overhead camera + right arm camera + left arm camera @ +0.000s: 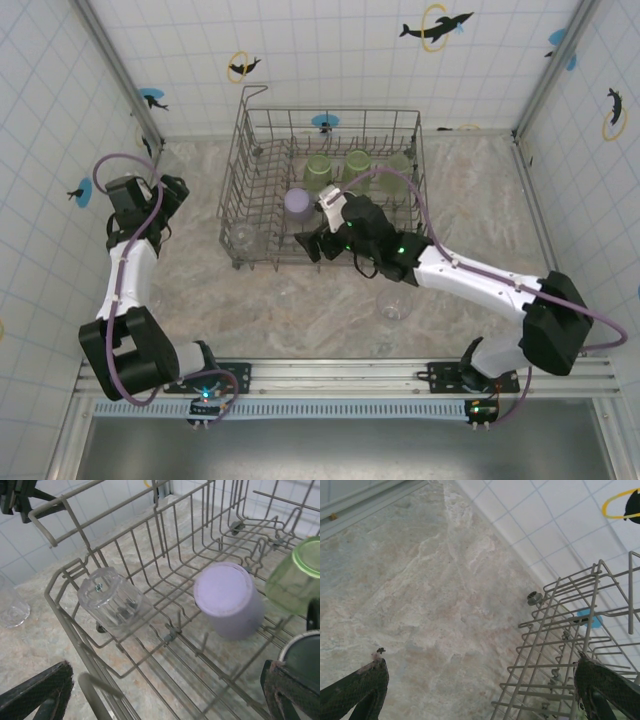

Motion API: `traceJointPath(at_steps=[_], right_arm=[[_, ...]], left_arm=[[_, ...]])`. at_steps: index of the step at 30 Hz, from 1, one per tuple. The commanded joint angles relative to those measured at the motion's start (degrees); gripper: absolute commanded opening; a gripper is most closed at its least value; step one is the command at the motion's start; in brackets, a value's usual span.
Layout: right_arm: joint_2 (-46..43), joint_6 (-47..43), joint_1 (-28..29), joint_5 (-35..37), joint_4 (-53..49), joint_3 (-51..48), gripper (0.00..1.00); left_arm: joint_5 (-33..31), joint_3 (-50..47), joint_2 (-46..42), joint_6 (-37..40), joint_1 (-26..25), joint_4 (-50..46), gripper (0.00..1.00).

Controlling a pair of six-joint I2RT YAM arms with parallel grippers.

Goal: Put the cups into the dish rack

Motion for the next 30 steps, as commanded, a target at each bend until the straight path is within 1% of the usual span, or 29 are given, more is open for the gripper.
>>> traceJointPath(at_steps=[1, 4, 6, 14, 17, 18, 20, 25, 27, 30], right_arm=[[-3.6, 1.0, -1.1, 1.3, 2.7, -3.7, 1.0], [-6.1, 1.6, -2.8, 0.2, 2.7, -6.7, 1.0], [-7.6, 2.0, -4.0, -0.7, 4.9, -8.4, 1.0], [-12.6, 3.0, -8.1, -3.4, 5.4, -13.2, 1.0], [-13.6, 3.4, -9.3, -4.7, 6.1, -14.3, 1.0], [-13.7, 3.5, -9.5, -4.9, 6.2, -14.4, 1.0], [-13.9, 3.5, -9.8, -5.4, 6.1, -14.4, 1.0], [-13.3, 3.3, -10.1, -6.9, 6.0, -13.8, 1.0], [-12.8, 3.2, -10.1, -7.2, 5.8, -13.3, 1.0], [-12.4, 3.4, -10.2, -7.5, 5.8, -12.9, 1.0]], left_arm=[[-4.1, 1.4, -2.8, 1.4, 0.3, -4.3, 0.97], [-7.8, 1.8, -4.2, 1.4, 0.3, -7.8, 0.97], [-10.4, 2.2, -4.9, 1.2, 0.3, -10.5, 0.97], [-19.8, 3.2, -6.7, -0.9, 0.3, -23.1, 0.97], [-25.1, 3.2, -7.1, -4.2, 0.3, -28.3, 0.97], [-26.6, 5.1, -7.1, -5.5, 0.3, -30.2, 0.97], [-28.5, 5.8, -7.1, -7.8, 0.3, -33.6, 0.97], [-30.3, 5.5, -7.9, -11.7, 0.3, -38.5, 0.97], [-32.6, 4.9, -8.4, -15.8, 0.3, -40.8, 0.97], [-33.5, 4.2, -8.1, -17.3, 0.3, -42.6, 0.97]])
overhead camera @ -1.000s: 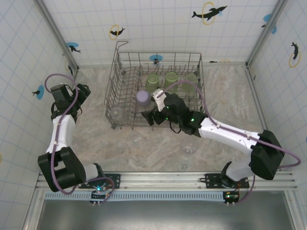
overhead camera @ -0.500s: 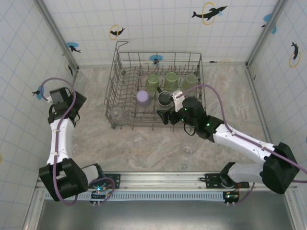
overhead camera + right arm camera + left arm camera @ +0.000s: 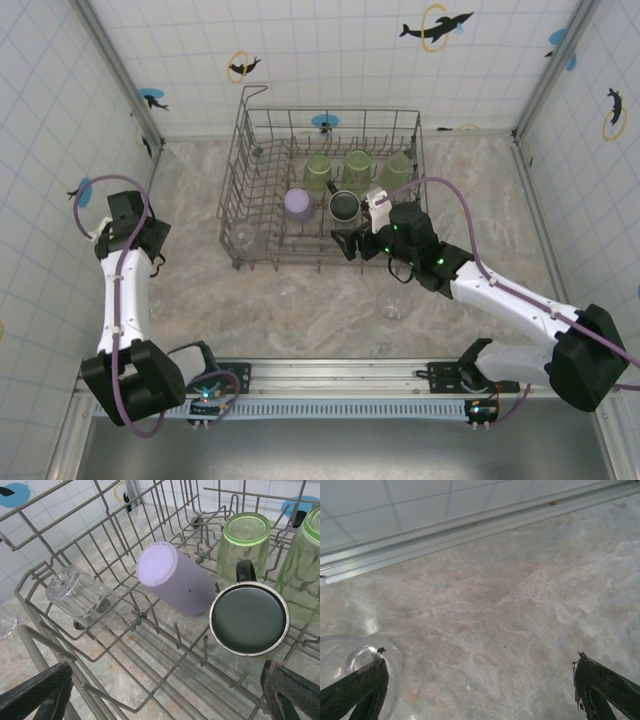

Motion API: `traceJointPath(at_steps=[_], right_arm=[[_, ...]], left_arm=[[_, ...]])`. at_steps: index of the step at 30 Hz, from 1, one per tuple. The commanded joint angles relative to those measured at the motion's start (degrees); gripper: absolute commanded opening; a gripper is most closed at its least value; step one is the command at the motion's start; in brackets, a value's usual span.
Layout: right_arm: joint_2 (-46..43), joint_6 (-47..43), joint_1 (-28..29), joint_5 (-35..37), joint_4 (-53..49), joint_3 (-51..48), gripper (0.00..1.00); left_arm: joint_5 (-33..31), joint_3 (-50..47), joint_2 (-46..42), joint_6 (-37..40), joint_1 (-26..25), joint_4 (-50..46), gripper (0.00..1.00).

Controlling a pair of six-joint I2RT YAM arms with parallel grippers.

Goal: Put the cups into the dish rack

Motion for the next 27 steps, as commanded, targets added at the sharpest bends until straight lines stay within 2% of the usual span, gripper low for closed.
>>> traceJointPath(at_steps=[1, 11, 20, 27], right_arm=[[0.2, 0.6, -0.3, -0.9, 2.2, 0.4, 1.0], [0.8, 3.1, -0.3, -0.1, 3.1, -0.1, 1.0], [0.1, 4.7, -0.2, 0.3, 3.6, -1.0, 1.0], [0.0, 5.5, -0.3, 0.2, 4.0, -1.1, 1.0]], left_arm=[[-3.4, -0.1, -0.4, -4.7, 0.3, -5.8, 0.97], [1.1, -4.3, 5.3, -2.0, 0.3, -7.3, 0.97], [0.8, -8.3, 5.8, 0.2, 0.3, -3.0, 0.77], [-1.2, -10.5, 5.9, 1.3, 0.3, -1.2, 0.58]])
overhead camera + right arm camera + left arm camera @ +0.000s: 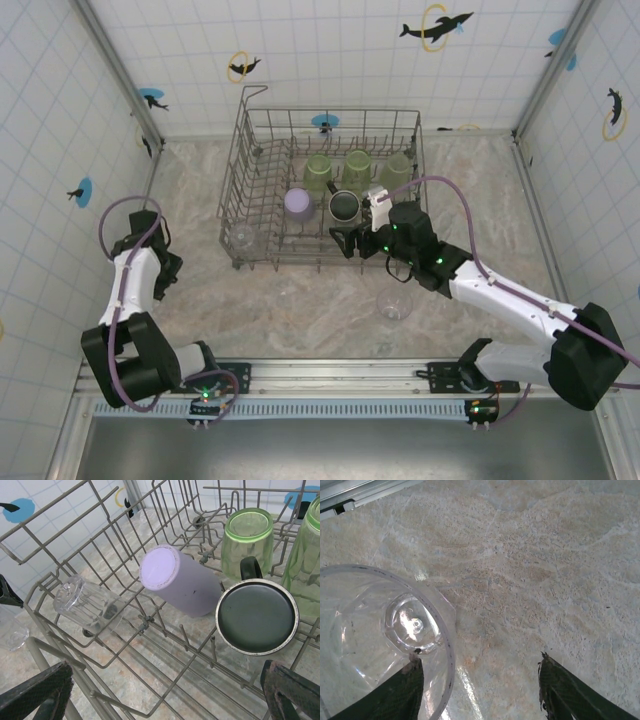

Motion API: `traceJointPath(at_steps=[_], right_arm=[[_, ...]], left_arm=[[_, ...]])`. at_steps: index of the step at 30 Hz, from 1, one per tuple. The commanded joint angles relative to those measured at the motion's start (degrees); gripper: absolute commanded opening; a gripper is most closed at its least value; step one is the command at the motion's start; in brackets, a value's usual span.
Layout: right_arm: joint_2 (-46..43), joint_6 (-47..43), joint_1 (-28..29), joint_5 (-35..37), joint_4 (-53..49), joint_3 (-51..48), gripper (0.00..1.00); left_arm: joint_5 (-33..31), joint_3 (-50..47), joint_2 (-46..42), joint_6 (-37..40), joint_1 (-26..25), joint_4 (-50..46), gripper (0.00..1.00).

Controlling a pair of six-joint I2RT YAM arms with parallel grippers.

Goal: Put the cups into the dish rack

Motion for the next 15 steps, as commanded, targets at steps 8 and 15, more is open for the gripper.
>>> traceJointPath(at_steps=[8, 15], right_arm=[[-0.4, 0.8, 0.6, 0.5, 2.4, -0.8, 1.0], [-0.8, 1.5, 1.4, 1.9, 2.4, -1.0, 1.0]], left_arm=[[-2.5, -2.3, 0.5, 1.8, 0.4, 1.9, 0.0], [1.4, -2.1, 1.4, 4.7, 0.3, 3.7, 0.0]])
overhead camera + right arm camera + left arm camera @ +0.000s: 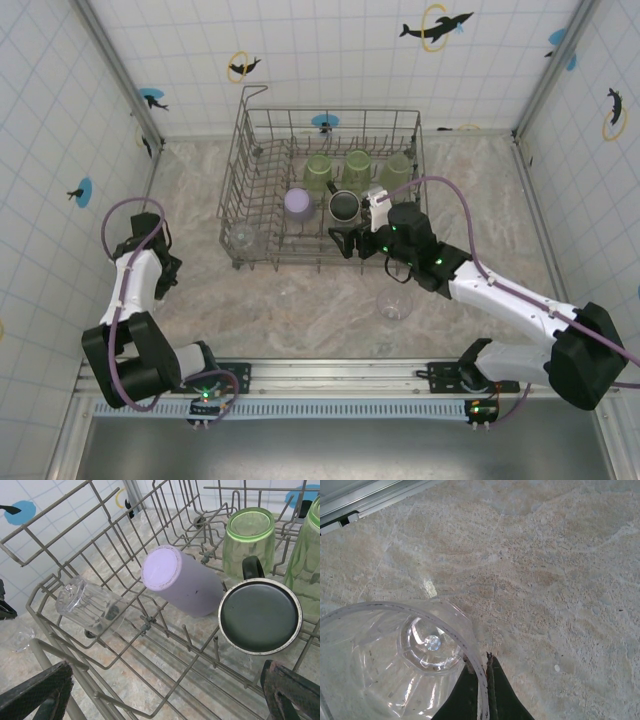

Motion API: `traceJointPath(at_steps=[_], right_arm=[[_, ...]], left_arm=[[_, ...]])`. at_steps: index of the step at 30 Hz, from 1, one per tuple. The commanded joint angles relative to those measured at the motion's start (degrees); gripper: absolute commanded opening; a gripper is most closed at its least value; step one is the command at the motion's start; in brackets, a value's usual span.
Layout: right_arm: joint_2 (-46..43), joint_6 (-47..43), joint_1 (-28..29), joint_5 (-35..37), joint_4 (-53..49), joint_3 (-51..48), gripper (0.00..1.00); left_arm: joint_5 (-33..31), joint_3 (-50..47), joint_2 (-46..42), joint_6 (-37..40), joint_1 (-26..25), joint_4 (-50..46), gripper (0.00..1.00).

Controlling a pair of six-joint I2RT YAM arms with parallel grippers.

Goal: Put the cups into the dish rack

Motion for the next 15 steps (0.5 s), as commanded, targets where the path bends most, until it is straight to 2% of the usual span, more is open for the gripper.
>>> traceJointPath(at_steps=[1, 4, 9, 15], right_arm=[[-0.8, 0.6, 0.7, 1.2, 2.3, -1.0, 1.0], [-0.9, 0.8, 1.3, 1.9, 2.3, -1.2, 1.0], [-1.3, 0.8, 2.1, 2.9, 2.5, -1.8, 1.0], [-2.0, 0.6, 2.5, 3.3, 2.6, -2.3, 1.0]], left_arm=[[3.4, -0.1, 1.6, 2.5, 0.3, 1.8, 0.0], [6.8, 1.7, 2.6, 5.9, 0.3, 2.4, 0.0], [8.0, 6.1, 4.8, 8.6, 0.3, 1.8, 0.0], [10.0, 8.4, 2.9, 10.1, 0.3, 5.9, 0.0]])
